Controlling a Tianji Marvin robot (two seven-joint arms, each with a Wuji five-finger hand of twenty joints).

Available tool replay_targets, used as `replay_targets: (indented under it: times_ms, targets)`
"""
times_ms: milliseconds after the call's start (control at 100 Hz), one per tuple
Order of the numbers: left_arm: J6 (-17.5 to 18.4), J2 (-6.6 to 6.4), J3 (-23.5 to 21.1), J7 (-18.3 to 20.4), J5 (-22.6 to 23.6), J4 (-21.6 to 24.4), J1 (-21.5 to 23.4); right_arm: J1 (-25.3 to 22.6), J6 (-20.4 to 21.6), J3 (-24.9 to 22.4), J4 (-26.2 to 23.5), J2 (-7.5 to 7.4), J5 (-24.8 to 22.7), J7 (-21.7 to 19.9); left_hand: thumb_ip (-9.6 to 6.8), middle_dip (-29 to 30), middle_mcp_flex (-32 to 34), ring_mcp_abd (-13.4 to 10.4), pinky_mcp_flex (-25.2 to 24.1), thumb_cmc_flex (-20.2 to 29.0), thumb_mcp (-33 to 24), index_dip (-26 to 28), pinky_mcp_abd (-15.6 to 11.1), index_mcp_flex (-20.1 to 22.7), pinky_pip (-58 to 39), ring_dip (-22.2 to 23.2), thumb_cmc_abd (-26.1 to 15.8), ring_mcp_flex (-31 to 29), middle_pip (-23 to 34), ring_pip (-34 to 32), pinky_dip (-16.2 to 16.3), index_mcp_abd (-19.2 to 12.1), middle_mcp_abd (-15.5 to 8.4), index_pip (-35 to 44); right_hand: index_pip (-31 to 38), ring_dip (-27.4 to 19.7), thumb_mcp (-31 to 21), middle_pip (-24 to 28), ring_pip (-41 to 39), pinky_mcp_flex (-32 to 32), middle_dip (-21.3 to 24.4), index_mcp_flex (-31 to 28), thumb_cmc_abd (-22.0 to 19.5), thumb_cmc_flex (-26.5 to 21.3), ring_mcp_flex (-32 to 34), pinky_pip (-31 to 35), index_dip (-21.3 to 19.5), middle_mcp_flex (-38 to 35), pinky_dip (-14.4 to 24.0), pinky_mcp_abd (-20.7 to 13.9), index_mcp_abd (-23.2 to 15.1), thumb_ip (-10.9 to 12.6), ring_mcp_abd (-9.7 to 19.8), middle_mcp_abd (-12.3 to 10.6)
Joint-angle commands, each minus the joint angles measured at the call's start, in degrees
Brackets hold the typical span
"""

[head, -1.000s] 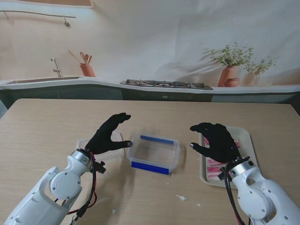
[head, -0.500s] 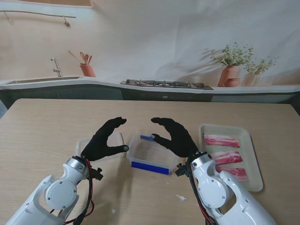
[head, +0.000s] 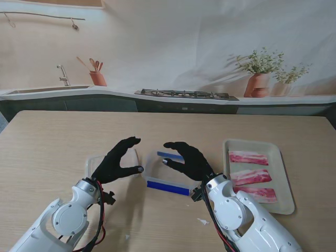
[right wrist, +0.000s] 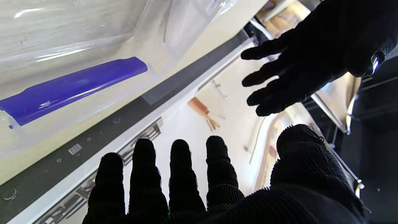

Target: Separate the bacon slices onto the tray

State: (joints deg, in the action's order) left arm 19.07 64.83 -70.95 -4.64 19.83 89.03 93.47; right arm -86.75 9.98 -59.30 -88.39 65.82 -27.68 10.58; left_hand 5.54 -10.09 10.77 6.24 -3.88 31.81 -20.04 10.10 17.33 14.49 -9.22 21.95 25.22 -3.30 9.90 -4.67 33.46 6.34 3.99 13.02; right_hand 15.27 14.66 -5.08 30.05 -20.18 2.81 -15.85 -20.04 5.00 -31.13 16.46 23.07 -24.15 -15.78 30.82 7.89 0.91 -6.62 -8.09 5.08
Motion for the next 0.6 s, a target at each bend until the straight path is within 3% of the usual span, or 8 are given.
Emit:
replay_targets:
  times_ms: [0, 280, 590]
  targets:
    - [-0.23, 0.22, 0.36, 1.19, -0.39, -0.15, -0.10, -0.50, 1.02, -0.39, 0.09, 0.37, -0.02, -0.52, -2.26, 0.17, -0.25, -0.59, 0.02, 0.59, 1.81, -0.63, -0.12, 0.34, 0.95, 0.50, -0.95, 1.06, -0.38, 0.58, 0.97, 0.01, 0.46, -1.01, 0.19, -0.41, 1.41, -0.45, 0.78, -0.28, 0.14, 1.42, -1.57, -0.85, -1.58, -1.92, 0.81, 1.60, 1.24, -1.69, -2.08, 3.62, 2.21, -1.26]
    - [-0.06, 0.34, 0.61, 1.52, -1.87, -0.40, -0.58, -1.16, 4.61, -1.17, 0.97, -0.22, -1.27, -1.38, -2.46, -0.20, -0.11, -0.44, -0.11, 0.57, 2.15, -0.65, -0.15, 0.89, 0.99, 0.55, -2.55, 0.91, 0.26, 0.30, 1.04, 0.52, 0.72, -1.06, 0.91, -0.51, 1.45, -0.73, 1.01, 0.15, 0.27, 1.37, 0.61, -2.49, -1.67, -2.09, 0.81, 1.93, 1.59, -2.01, -2.04, 4.12, 2.56, -1.50]
    - [-0.02, 0.34, 1.27, 2.26, -2.98, -1.11, -1.49, -2.51, 3.75, -2.25, 0.42, -0.62, -3.47, -1.43, -2.57, -0.32, -0.10, -0.41, -0.11, 0.77, 2.43, -0.74, -0.23, 1.12, 1.01, 0.41, -3.00, 0.94, 0.43, 0.21, 1.09, 0.75, 0.65, -1.27, 0.73, -0.68, 0.88, -0.99, 1.35, -0.39, 0.41, 1.49, 1.43, -3.09, -2.01, -2.58, 1.11, 2.27, 1.79, -2.07, -2.08, 4.40, 2.55, -1.50]
